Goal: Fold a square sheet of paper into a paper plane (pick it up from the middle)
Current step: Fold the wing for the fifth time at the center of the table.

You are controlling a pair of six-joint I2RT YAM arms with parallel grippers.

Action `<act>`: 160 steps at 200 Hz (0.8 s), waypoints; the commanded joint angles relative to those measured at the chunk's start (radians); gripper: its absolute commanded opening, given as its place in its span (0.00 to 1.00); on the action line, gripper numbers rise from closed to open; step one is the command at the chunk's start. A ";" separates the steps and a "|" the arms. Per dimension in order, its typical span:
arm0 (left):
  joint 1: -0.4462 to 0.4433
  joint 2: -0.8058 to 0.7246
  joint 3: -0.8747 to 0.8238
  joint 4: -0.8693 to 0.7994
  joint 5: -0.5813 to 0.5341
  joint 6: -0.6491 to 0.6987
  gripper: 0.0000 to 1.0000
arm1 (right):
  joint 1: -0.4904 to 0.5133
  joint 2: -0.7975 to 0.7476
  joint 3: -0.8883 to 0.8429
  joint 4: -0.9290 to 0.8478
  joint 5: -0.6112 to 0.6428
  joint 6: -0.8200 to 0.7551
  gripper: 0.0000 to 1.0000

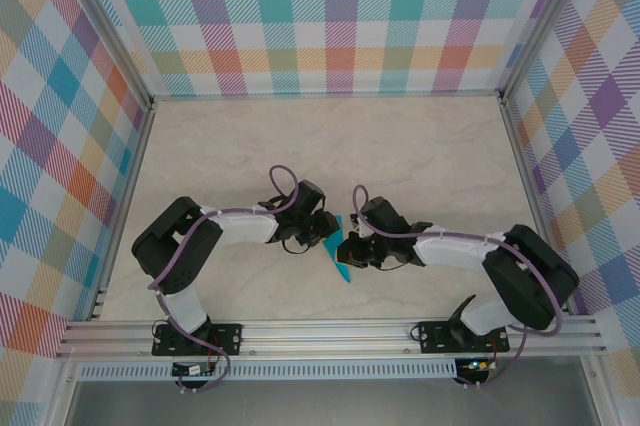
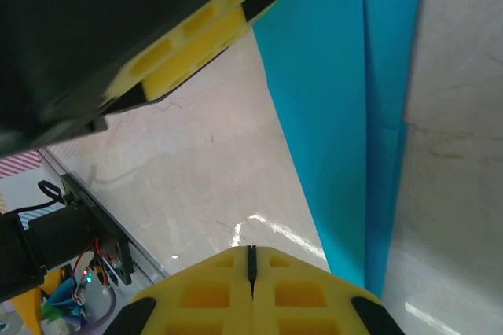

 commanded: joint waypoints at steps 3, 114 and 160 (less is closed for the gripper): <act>0.001 0.006 -0.013 -0.075 -0.048 0.009 0.34 | -0.010 0.060 0.038 0.095 -0.049 0.045 0.00; 0.001 -0.096 0.018 -0.078 -0.050 0.065 0.44 | -0.087 0.125 -0.063 -0.160 -0.139 -0.278 0.00; 0.001 -0.247 -0.026 -0.078 -0.079 0.125 0.49 | -0.114 0.190 0.047 -0.272 -0.162 -0.402 0.00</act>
